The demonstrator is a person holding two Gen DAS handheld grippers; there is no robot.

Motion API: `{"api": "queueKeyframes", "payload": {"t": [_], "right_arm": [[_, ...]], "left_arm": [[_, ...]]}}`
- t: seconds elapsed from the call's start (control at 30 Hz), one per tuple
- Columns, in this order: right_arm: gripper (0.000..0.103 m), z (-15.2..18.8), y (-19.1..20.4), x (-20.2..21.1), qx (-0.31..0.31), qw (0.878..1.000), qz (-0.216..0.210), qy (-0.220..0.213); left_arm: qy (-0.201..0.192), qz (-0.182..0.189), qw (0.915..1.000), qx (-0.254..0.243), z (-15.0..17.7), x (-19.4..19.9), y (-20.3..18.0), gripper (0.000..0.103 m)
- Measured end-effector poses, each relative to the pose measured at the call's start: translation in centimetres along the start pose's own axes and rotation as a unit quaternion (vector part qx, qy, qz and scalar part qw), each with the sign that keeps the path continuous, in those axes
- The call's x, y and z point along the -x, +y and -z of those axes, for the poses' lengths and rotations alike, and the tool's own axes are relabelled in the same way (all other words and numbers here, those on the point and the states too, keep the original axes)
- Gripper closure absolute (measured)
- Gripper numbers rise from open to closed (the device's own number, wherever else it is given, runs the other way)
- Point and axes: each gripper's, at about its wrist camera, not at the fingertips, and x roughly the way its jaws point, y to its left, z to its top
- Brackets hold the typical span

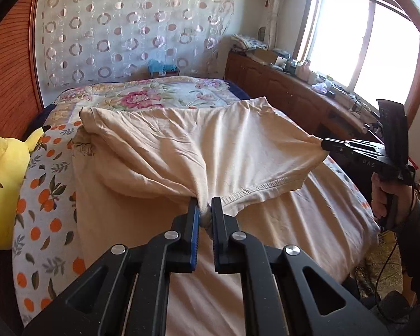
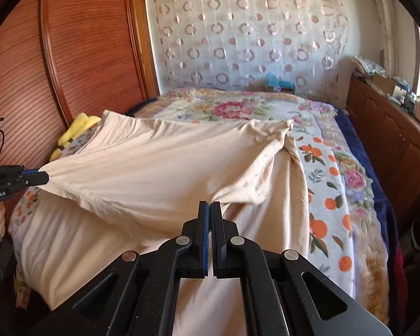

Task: Fold small clothes
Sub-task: 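Grasp the shirt hem with both grippers and fold it over the body, then release the hem and withdraw both grippers from the folded shirt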

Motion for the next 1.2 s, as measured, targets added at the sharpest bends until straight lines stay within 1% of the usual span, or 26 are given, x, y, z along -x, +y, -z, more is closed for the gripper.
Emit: {"api": "queueKeyframes", "payload": {"t": [0.17, 0.27, 0.37, 0.47, 0.53, 0.7, 0.77, 0.87, 0.97, 1.03, 1.1, 1.13, 1.17, 1.2], "right_arm": [[0.102, 1.9, 1.2, 4.3, 0.008, 1.0, -0.004, -0.021], [0.102, 3.5, 1.3, 6.8, 0.009, 1.0, -0.01, -0.023], [0.102, 5.6, 1.7, 8.5, 0.018, 1.0, -0.008, -0.011], [0.102, 6.8, 1.7, 10.2, 0.015, 1.0, -0.008, 0.0], [0.102, 6.9, 1.9, 11.5, 0.015, 1.0, -0.011, 0.001], [0.102, 6.5, 2.5, 13.5, 0.02, 1.0, -0.014, 0.003], [0.102, 6.3, 2.9, 13.8, 0.019, 1.0, 0.005, 0.019], [0.102, 6.4, 3.2, 15.1, 0.014, 1.0, 0.003, 0.018], [0.102, 6.9, 3.3, 15.2, 0.008, 0.999, -0.003, 0.031], [0.102, 7.9, 3.4, 14.0, 0.009, 0.998, -0.006, 0.054], [0.102, 9.2, 3.4, 12.4, 0.009, 0.997, 0.0, 0.082], [0.102, 9.7, 3.3, 11.7, 0.008, 0.996, 0.002, 0.094], [0.102, 10.2, 3.2, 11.1, 0.003, 0.995, 0.0, 0.1], [0.102, 10.3, 2.9, 10.7, -0.005, 0.995, 0.0, 0.104]], "left_arm": [[-0.02, 0.007, 0.9998, 0.003, 1.4, 4.0, -1.5, 0.094], [-0.021, 0.01, 0.9997, 0.003, 2.9, 5.8, -2.6, 0.094], [-0.005, 0.016, 0.9998, 0.013, 5.1, 6.2, -3.5, 0.094], [0.011, 0.016, 0.9997, 0.013, 7.0, 6.7, -4.3, 0.094], [0.013, 0.019, 0.9996, 0.017, 7.7, 7.7, -4.6, 0.094], [0.01, 0.02, 0.9996, 0.016, 8.1, 10.0, -5.8, 0.094], [0.013, 0.02, 0.9997, 0.004, 8.3, 10.7, -6.6, 0.094], [0.018, 0.017, 0.9996, -0.011, 8.5, 11.5, -7.0, 0.094], [0.035, 0.014, 0.9992, -0.013, 9.6, 10.9, -7.1, 0.094], [0.049, 0.011, 0.9987, -0.009, 10.3, 9.9, -6.9, 0.094], [0.055, 0.016, 0.9983, -0.002, 11.1, 8.7, -6.4, 0.094], [0.059, 0.01, 0.9982, -0.003, 11.2, 8.1, -6.3, 0.093], [0.062, 0.006, 0.998, -0.003, 11.2, 7.7, -6.2, 0.091], [0.067, 0.005, 0.9978, -0.005, 11.3, 7.3, -6.3, 0.082]]}}
